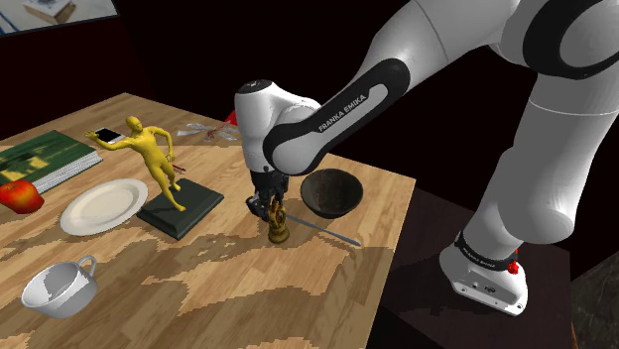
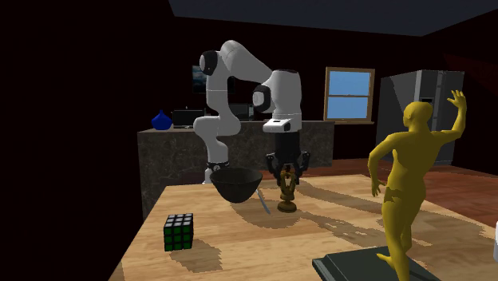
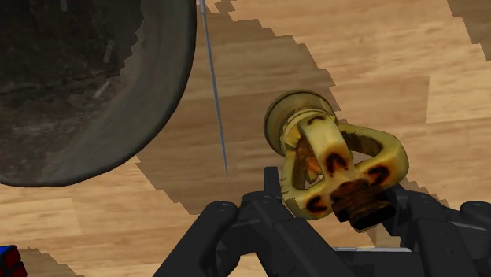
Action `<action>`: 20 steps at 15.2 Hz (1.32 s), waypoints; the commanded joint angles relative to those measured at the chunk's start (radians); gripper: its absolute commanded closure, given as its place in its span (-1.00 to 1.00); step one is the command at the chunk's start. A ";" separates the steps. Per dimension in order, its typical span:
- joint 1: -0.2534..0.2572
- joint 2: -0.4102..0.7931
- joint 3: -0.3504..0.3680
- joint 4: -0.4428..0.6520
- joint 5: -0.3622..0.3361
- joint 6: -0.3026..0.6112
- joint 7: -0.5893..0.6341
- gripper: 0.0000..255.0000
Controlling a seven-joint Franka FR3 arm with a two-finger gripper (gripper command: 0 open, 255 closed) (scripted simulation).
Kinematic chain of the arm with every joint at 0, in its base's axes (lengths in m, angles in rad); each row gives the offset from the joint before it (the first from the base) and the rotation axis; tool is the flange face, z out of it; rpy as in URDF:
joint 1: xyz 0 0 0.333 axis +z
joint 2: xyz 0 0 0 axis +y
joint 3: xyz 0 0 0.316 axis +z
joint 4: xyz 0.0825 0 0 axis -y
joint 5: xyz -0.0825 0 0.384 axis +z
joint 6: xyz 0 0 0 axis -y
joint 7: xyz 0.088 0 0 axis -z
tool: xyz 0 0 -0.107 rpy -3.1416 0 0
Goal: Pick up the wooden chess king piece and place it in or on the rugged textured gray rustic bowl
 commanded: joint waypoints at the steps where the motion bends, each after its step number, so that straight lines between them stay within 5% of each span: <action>1: -0.001 -0.008 0.001 0.004 0.003 -0.012 -0.002 1.00; 20: -0.011 -0.117 0.005 0.141 0.045 -0.252 -0.022 1.00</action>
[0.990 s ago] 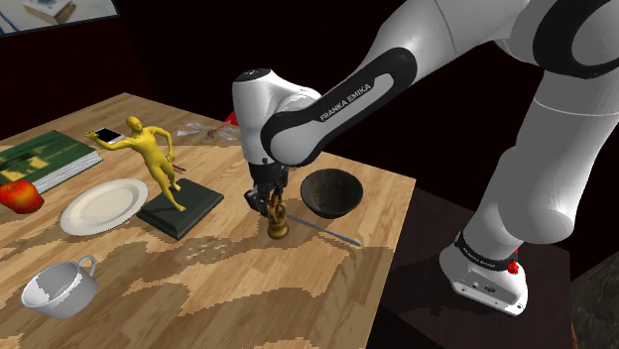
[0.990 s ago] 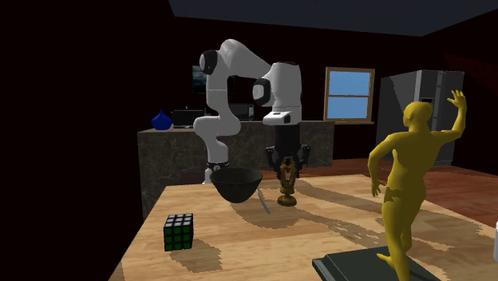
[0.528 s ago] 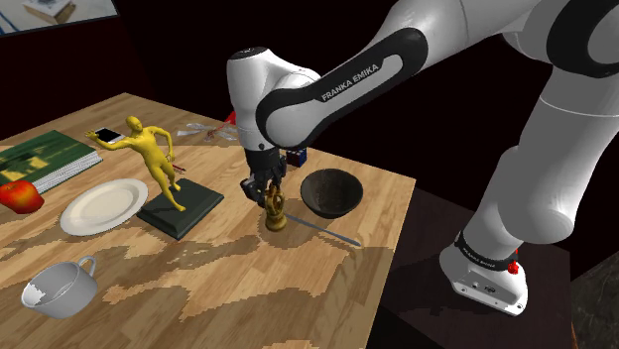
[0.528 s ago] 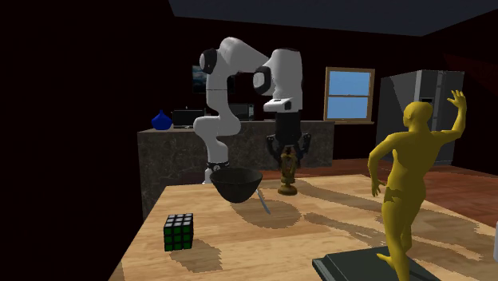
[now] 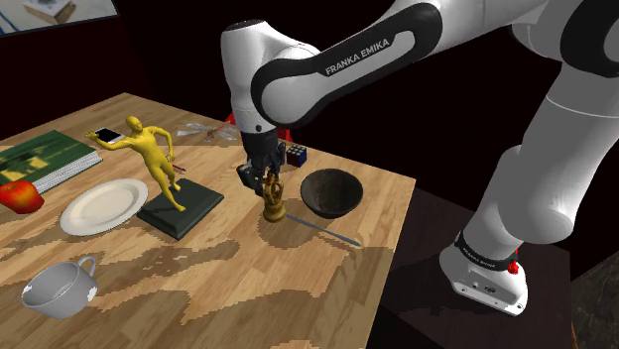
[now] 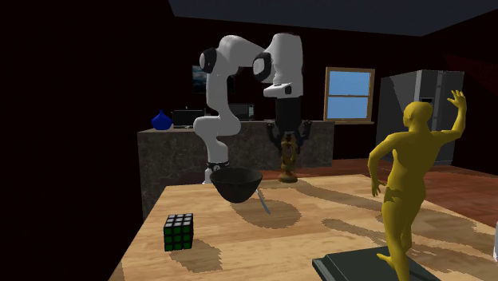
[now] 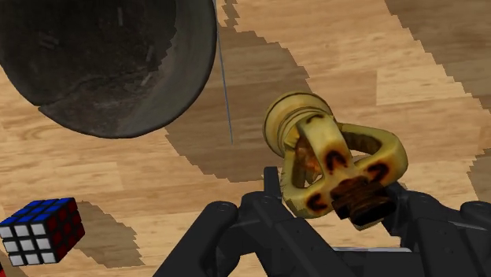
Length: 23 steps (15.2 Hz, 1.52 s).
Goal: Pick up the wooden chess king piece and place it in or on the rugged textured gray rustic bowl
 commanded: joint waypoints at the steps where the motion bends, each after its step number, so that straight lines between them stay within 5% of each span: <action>1: -0.001 -0.010 0.000 0.018 0.004 -0.028 -0.002 1.00; 13: -0.003 -0.037 -0.002 0.138 0.011 -0.174 -0.002 1.00; 23: -0.087 -0.338 -0.126 -0.138 0.084 -0.203 -0.235 1.00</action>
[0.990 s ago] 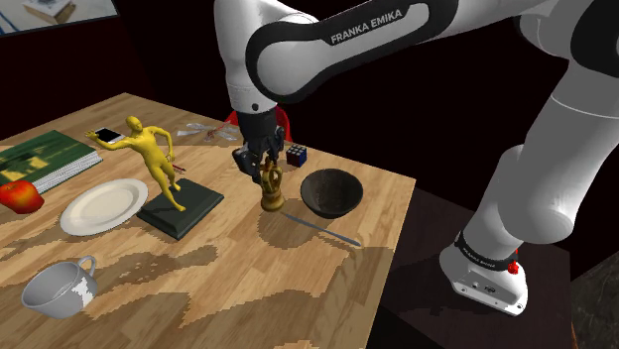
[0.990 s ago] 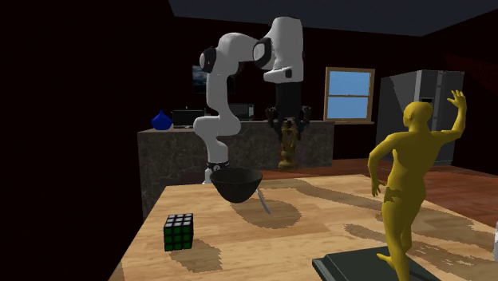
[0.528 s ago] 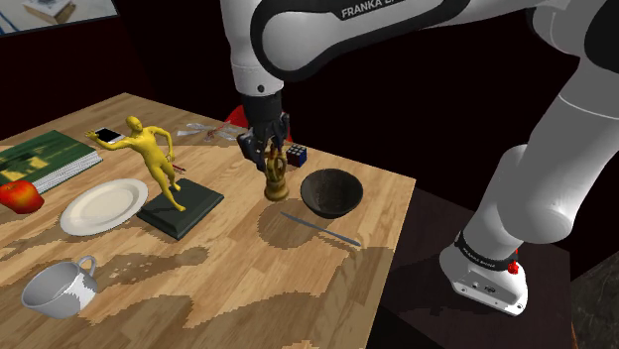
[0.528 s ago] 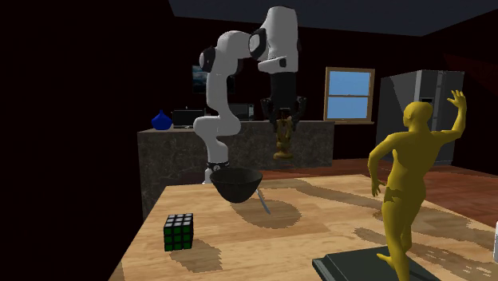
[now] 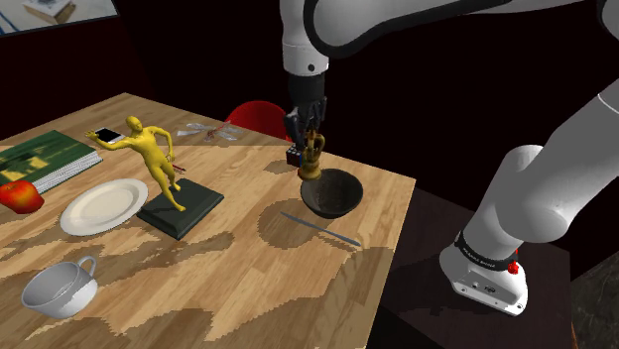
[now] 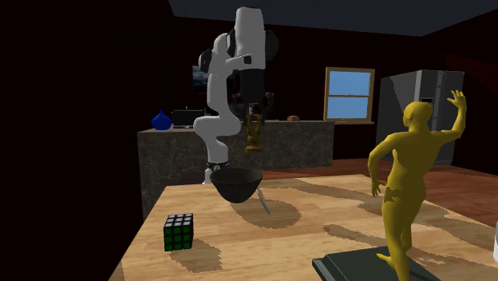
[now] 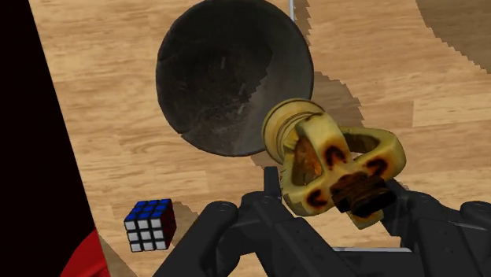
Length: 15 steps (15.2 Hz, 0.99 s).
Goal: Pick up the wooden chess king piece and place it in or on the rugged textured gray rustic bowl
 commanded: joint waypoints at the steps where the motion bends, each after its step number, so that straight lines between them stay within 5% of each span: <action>1: -0.015 -0.056 -0.032 -0.050 0.004 -0.010 -0.050 1.00; 4: -0.036 -0.131 -0.081 -0.107 0.000 -0.033 -0.119 1.00; 15: -0.033 -0.113 -0.073 -0.239 0.005 0.118 -0.126 1.00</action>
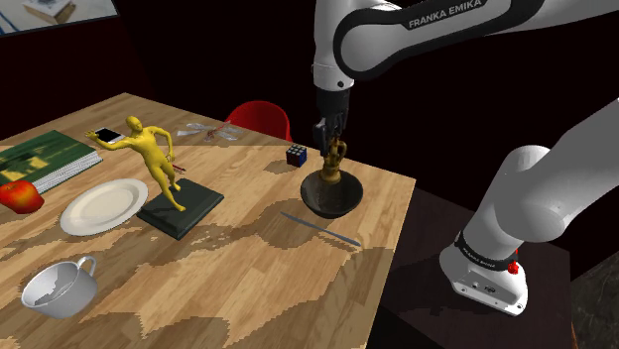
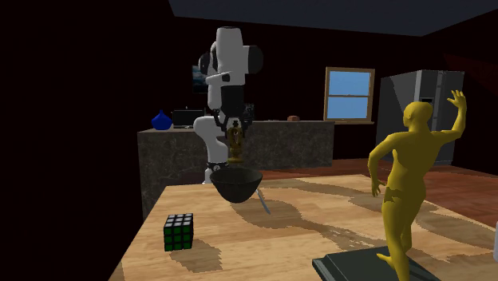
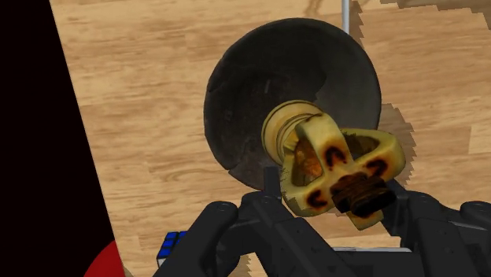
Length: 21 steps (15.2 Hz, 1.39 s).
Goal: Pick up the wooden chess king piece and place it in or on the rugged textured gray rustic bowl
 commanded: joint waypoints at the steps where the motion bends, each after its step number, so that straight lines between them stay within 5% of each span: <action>1: 0.000 0.006 0.002 -0.021 0.001 0.028 -0.001 1.00; 14: 0.002 0.029 0.007 -0.082 0.003 0.112 -0.004 1.00; 15: 0.002 0.029 0.007 -0.082 0.003 0.112 -0.004 -1.00; 21: 0.001 0.019 0.004 -0.057 0.002 0.076 -0.004 -1.00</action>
